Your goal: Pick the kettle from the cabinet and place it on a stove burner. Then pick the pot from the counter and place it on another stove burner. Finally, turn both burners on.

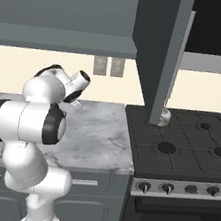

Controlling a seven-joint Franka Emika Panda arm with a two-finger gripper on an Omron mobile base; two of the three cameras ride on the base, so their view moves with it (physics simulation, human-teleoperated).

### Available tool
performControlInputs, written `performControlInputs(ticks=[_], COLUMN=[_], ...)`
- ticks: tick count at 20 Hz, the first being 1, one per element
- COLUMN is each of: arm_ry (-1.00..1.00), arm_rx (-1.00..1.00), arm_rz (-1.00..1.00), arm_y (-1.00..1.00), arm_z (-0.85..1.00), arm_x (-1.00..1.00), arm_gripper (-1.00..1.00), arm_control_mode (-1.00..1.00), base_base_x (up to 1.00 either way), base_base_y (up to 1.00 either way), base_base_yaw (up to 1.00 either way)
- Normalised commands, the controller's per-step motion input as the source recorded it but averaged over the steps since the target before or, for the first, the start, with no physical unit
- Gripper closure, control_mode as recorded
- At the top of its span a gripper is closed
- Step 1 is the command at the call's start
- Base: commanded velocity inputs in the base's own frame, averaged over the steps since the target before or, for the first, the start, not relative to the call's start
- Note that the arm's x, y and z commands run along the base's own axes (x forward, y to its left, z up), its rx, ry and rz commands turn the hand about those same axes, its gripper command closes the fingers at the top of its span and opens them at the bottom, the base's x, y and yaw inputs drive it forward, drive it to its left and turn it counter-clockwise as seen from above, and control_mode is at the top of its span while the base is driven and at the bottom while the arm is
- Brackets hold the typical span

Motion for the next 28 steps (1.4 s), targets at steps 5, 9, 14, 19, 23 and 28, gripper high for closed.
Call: performControlInputs(ticks=[5,9,14,19,23,28], arm_ry=[-0.19,-0.16,-0.13,-0.08,-0.02,-0.03], arm_rx=[0.04,0.02,0.01,0.0,-0.01,0.0], arm_rz=[0.15,0.15,0.13,0.1,0.08,0.07], arm_y=[-0.12,-0.21,-0.4,-0.44,-0.2,-0.11], arm_z=[-0.3,-0.35,-0.32,-0.28,-0.35,-0.35], arm_x=[0.19,0.12,0.2,0.17,0.08,0.06], arm_gripper=[-1.0,-1.0,-1.0,-1.0,-1.0,-1.0], arm_control_mode=[-1.0,-1.0,-1.0,-1.0,-1.0,-1.0], base_base_x=[0.0,0.0,0.0,0.0,0.0,0.0], base_base_y=[0.0,0.0,0.0,0.0,0.0,0.0], base_base_yaw=[0.0,0.0,0.0,0.0,0.0,0.0])
